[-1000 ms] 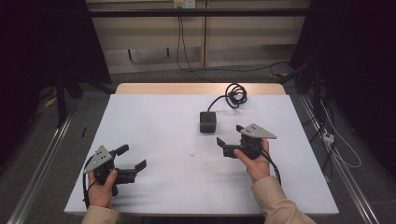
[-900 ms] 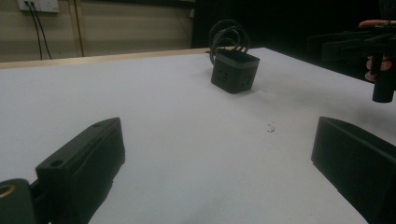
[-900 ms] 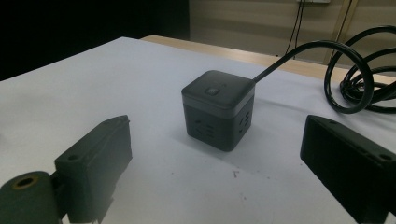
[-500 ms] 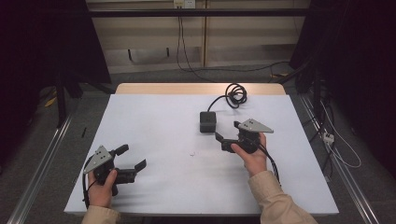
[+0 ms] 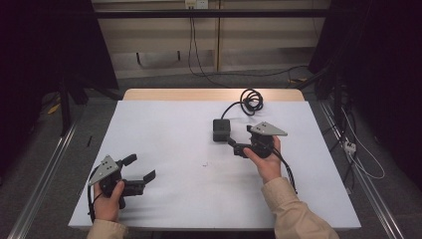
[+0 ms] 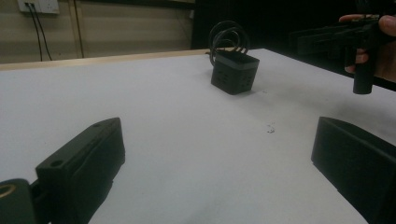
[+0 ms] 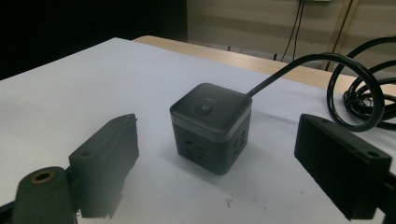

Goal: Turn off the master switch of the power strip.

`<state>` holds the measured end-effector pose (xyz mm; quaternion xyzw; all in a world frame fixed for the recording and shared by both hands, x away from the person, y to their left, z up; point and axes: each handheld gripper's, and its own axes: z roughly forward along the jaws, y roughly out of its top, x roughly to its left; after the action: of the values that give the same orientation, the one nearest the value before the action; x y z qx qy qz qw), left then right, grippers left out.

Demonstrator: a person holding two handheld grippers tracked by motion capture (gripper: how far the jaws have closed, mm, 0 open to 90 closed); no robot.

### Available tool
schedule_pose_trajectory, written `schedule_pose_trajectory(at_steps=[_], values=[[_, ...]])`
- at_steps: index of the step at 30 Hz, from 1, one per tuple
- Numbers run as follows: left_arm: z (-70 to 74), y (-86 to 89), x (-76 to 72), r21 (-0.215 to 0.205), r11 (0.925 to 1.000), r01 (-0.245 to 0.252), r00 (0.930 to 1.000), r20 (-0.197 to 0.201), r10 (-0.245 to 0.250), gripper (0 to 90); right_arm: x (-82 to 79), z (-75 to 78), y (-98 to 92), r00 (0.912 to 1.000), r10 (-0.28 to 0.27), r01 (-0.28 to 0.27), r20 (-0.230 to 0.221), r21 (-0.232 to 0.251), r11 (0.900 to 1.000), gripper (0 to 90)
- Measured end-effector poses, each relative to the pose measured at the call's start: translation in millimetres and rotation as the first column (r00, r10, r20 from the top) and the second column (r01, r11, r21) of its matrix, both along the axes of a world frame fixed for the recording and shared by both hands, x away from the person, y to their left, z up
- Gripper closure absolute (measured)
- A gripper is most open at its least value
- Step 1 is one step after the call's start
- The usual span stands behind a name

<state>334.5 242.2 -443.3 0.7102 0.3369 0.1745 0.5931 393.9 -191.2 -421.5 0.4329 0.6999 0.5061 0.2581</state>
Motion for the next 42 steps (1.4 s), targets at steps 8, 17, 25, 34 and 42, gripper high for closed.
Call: schedule_pose_trajectory(at_steps=[8,17,25,34,42], values=[[0.2,0.1,-0.2,-0.003,1.0000,-0.002,1.0000,0.001,0.002,2.3,6.2,0.5,1.8,1.0000,-0.004,0.004,0.001,-0.007,1.000,13.9],[0.0,0.3,-0.1,0.000,1.0000,-0.002,1.0000,0.001,0.002,2.3,11.3,-1.9,1.2,0.9999,-0.014,0.014,-0.005,0.006,1.000,16.5],[-0.1,0.0,0.1,0.003,1.0000,0.001,1.0000,0.001,-0.001,2.3,15.4,0.4,0.7,0.9999,-0.014,0.014,-0.006,0.004,1.000,21.7],[0.2,0.4,-0.3,0.005,1.0000,0.001,1.0000,0.000,-0.001,2.3,20.8,4.7,7.9,0.9999,0.014,-0.014,-0.007,0.001,1.000,33.5],[-0.1,0.8,-0.3,-0.002,1.0000,-0.001,1.0000,0.001,0.001,2.3,24.6,6.5,9.6,0.9998,0.019,-0.019,-0.010,-0.007,1.000,40.2]])
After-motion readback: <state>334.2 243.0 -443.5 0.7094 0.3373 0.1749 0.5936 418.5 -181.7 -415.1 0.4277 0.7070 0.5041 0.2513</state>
